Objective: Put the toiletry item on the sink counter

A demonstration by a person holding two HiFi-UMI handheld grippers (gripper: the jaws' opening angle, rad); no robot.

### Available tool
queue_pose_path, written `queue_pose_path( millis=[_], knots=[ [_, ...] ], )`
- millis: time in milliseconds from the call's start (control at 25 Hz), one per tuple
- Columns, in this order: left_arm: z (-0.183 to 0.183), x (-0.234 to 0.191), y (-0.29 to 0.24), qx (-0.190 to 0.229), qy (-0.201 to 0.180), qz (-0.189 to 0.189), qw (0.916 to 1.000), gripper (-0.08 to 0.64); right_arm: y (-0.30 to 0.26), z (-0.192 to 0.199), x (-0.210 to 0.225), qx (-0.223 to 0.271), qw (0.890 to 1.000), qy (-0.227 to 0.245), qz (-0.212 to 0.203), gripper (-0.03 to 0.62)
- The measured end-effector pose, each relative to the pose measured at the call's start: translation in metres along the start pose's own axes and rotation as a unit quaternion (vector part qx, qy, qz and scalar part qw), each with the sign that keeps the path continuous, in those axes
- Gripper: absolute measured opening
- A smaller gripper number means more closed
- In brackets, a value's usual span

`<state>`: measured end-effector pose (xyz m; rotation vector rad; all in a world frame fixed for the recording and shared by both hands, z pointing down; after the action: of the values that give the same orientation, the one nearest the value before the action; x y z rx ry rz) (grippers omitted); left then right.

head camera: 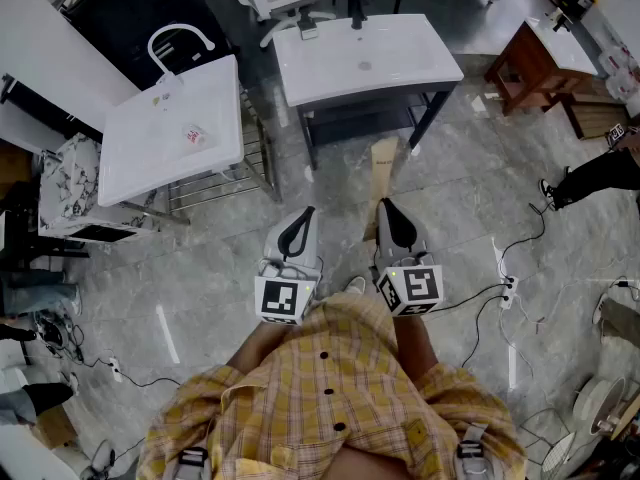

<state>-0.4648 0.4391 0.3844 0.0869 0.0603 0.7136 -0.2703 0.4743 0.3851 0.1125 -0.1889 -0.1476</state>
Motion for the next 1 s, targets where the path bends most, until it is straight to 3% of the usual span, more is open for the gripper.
queue_pose_path(
  millis=[280, 800, 1000],
  knots=[
    [0.013, 0.044, -0.031, 0.009, -0.028, 0.02, 0.9994, -0.002, 0.02, -0.006, 0.051, 0.01, 1.0, -0.003, -0.002, 0.003],
    [0.043, 0.095, -0.088, -0.013, -0.01, 0.074, 0.9971, -0.002, 0.047, -0.007, 0.124, 0.006, 0.998, -0.005, 0.057, 0.005],
    [0.056, 0.1, -0.129, -0.007, -0.004, 0.092, 0.9958, -0.002, 0.028, -0.006, 0.156, 0.004, 0.997, 0.007, 0.073, 0.005]
  ],
)
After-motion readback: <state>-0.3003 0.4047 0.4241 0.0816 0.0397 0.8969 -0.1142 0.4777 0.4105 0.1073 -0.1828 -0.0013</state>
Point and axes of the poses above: the fingertips, and each gripper's own axes: y backward along the fingers, x to its right, z out of its underside, the point moved 8 cm from there along y, backward along the fingers, and after that the axes turned 12 degrees about x, right-handed, at the moved point
